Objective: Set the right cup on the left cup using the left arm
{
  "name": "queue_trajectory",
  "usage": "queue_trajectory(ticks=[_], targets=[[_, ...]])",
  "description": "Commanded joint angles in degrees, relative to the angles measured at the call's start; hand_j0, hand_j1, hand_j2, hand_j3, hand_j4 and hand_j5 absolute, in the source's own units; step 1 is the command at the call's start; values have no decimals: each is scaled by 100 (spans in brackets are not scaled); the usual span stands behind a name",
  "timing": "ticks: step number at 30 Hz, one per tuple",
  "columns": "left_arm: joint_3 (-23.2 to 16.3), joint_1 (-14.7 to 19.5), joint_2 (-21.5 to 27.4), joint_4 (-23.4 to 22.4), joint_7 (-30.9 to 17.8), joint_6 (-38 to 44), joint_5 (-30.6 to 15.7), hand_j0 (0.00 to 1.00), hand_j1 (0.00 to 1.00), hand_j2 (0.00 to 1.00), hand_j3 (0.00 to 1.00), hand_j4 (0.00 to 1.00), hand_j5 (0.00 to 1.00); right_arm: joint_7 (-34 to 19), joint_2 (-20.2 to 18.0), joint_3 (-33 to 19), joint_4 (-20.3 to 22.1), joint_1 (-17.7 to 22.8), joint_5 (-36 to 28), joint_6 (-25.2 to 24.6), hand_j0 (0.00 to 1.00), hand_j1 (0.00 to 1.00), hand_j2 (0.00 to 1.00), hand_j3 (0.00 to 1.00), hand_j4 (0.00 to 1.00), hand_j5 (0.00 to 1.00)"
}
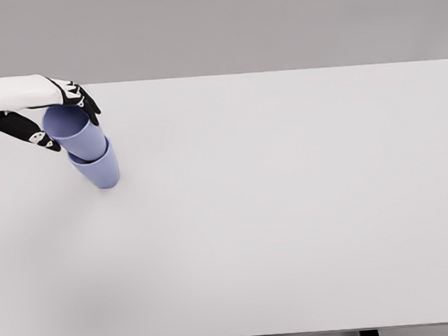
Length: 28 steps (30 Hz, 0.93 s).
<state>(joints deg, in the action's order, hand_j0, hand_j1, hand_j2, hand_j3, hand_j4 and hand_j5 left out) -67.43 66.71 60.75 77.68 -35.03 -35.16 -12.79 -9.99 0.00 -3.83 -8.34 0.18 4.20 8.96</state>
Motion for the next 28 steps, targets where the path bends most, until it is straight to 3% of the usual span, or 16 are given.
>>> queue_trajectory(ticks=[1,2,4,5,14,16,19,23,28], targets=[[11,0,-2,-42,3,16,-30,59,59,59,59,59,59,-3,0,5,-1,0,2,1,100,100,100,100,100,100],[11,0,-2,-42,3,16,-30,64,64,64,64,64,64,-3,0,5,-1,0,2,1,100,100,100,100,100,100],[11,0,-2,-42,3,16,-30,92,92,92,92,92,92,-3,0,-4,-1,0,2,1,100,100,100,100,100,100],[11,0,-2,-33,3,16,-30,100,100,100,100,100,100,-3,0,5,-1,0,2,1,100,100,100,100,100,100],[116,-53,121,239,3,16,-118,100,100,100,100,100,100,-3,0,5,-1,0,2,1,100,100,100,100,100,100],[327,-44,525,792,3,16,-495,100,100,100,100,100,100,-3,0,5,-1,0,2,1,100,100,100,100,100,100],[617,-35,1290,2128,3,16,-1252,100,100,100,100,100,100,5,0,-4,-1,0,2,1,100,100,100,100,100,100],[811,-35,1150,2349,3,16,-1445,100,100,100,100,100,100,-3,0,-4,-1,0,2,1,100,100,100,100,100,100],[758,-237,200,2340,3,16,-1551,100,100,100,100,100,100,5,0,-4,-1,0,2,1,100,100,100,100,100,100]])
